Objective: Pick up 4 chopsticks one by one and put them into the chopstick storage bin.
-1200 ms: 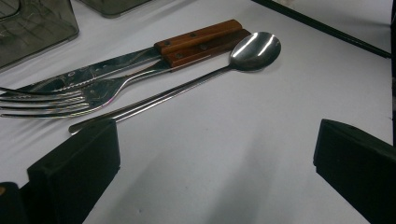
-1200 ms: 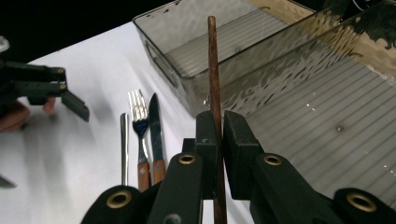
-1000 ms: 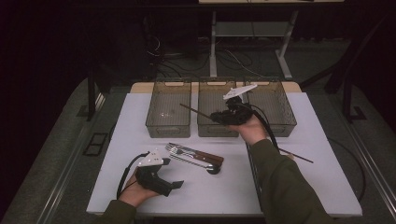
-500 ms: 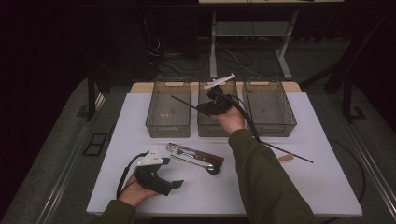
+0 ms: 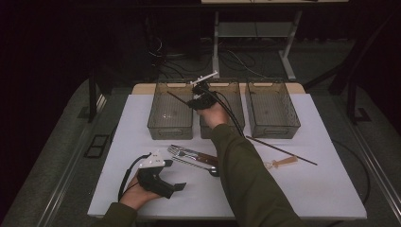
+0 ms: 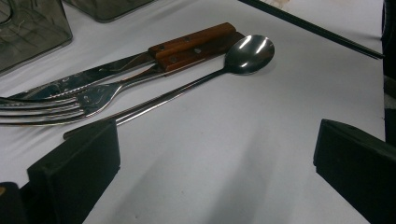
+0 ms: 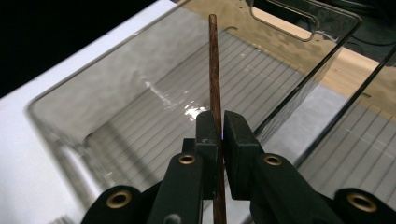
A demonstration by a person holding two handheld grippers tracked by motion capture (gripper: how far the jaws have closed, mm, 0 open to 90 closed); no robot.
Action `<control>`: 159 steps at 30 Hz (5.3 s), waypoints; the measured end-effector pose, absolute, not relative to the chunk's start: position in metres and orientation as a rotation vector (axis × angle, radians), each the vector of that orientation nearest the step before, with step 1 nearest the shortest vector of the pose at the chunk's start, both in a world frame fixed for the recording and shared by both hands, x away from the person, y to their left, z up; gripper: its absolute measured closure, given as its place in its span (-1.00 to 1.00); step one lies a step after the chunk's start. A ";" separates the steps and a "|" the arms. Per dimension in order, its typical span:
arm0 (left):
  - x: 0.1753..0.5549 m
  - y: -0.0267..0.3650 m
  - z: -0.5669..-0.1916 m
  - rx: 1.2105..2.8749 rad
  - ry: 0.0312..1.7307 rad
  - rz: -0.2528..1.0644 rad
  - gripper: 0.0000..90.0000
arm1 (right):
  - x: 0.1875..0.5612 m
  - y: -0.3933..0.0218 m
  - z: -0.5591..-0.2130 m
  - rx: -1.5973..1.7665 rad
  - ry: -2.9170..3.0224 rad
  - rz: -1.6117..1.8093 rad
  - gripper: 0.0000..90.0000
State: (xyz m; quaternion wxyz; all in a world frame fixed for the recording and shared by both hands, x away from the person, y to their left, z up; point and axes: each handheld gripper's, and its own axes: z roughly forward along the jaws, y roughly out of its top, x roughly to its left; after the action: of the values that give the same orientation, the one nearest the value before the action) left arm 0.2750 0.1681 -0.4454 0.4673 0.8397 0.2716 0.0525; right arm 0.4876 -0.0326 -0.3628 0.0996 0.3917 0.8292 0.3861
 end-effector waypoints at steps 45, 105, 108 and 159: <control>0.275 0.169 -0.442 2.033 0.670 0.123 -1.00 | 0.478 -0.036 -0.350 1.045 2.543 1.259 -0.09; 0.275 0.170 -0.444 2.039 0.651 0.153 -1.00 | 0.350 -0.310 -0.394 1.053 2.449 1.294 0.33; 0.274 0.169 -0.445 2.049 0.648 0.153 -1.00 | 0.348 -0.322 -0.398 1.076 2.451 1.236 0.40; 0.275 0.167 -0.448 2.085 0.660 0.141 -1.00 | 0.360 -0.357 -0.444 0.921 2.652 0.927 0.89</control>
State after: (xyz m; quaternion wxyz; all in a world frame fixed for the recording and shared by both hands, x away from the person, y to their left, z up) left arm 0.2751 0.1668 -0.4482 0.4573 0.8460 0.2679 0.0571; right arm 0.3600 -0.3571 -0.4442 0.0922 0.3102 0.8932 0.3123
